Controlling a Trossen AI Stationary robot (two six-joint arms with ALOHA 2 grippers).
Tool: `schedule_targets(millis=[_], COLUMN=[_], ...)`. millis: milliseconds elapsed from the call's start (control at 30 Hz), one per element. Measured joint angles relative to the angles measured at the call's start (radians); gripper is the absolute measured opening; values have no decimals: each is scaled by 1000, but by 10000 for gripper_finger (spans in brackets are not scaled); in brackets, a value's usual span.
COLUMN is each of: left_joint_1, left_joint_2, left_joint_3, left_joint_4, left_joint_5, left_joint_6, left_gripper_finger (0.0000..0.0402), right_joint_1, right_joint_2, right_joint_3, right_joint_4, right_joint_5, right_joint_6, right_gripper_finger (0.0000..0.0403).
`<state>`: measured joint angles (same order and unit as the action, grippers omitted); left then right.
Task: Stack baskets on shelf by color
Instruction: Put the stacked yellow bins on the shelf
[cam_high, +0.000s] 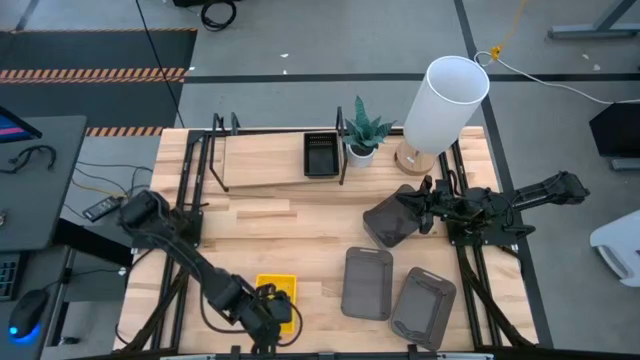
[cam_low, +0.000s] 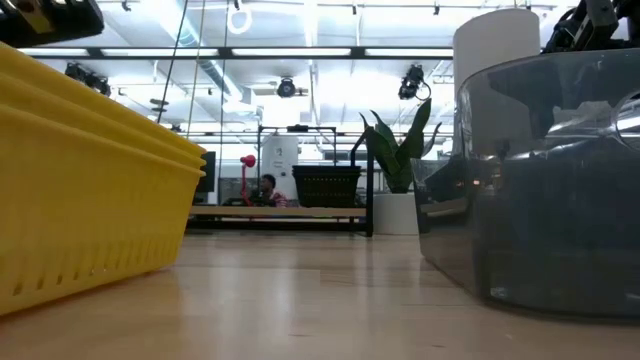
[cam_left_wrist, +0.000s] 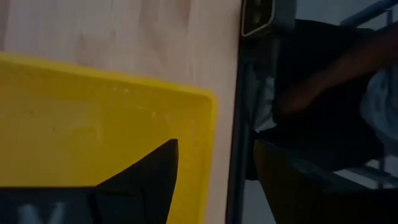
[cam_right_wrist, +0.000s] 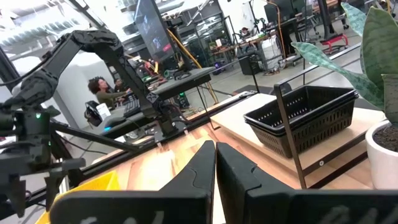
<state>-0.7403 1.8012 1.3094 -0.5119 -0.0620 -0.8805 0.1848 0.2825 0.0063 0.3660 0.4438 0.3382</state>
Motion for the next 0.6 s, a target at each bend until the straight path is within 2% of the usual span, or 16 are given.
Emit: schedule_targets(millis=[367, 600], left_joint_1=[-17, 0], left_joint_2=[97, 117], left_joint_3=[0, 0], left_joint_4=[-8, -71], left_joint_5=[2, 14], left_joint_6=[39, 27], left_gripper_finger=[217, 165], right_joint_1=[0, 0], right_joint_2=[0, 0], right_joint_3=[0, 0], right_joint_4=[-1, 0], right_joint_5=[0, 0], right_joint_6=[0, 0], right_gripper_finger=[19, 19])
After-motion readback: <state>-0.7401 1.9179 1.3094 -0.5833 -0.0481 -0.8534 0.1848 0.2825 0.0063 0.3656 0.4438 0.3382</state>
